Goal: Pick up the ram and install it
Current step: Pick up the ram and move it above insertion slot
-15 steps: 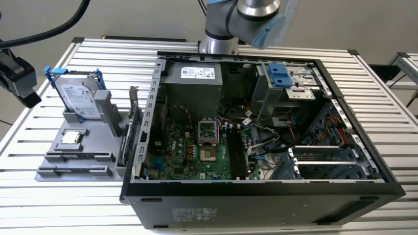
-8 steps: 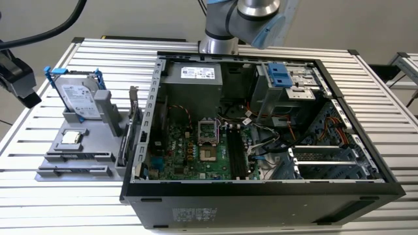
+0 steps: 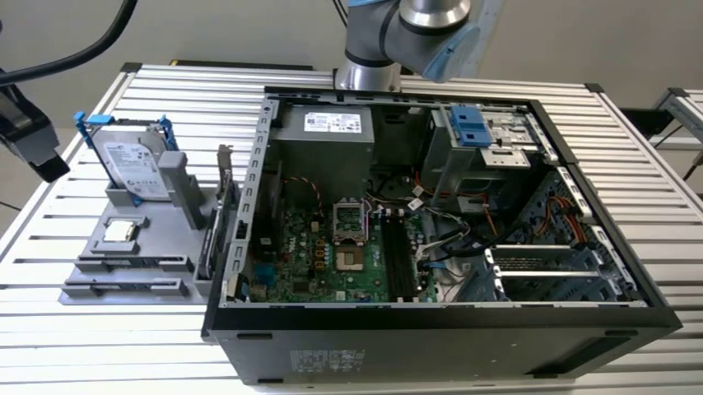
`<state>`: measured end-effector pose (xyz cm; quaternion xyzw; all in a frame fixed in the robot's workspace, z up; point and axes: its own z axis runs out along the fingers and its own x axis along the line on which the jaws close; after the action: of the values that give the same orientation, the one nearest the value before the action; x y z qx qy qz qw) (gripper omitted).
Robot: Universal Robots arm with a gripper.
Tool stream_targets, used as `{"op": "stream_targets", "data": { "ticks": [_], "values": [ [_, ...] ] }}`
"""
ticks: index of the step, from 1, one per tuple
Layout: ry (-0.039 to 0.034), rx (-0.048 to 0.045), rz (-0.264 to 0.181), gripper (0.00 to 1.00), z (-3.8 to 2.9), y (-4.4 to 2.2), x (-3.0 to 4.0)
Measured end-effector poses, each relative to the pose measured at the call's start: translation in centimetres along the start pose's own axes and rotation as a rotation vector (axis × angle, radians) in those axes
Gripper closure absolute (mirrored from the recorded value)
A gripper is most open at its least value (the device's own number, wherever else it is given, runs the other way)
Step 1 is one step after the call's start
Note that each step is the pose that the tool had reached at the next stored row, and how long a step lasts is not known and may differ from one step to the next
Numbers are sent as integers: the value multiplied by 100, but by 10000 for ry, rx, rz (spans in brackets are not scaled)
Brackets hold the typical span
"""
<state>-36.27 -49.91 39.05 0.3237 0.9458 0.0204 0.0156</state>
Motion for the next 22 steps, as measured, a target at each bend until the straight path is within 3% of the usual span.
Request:
{"op": "stream_targets", "data": {
  "ticks": [22],
  "values": [
    [-67,24,1373,100,-1,0,0]
  ]
}}
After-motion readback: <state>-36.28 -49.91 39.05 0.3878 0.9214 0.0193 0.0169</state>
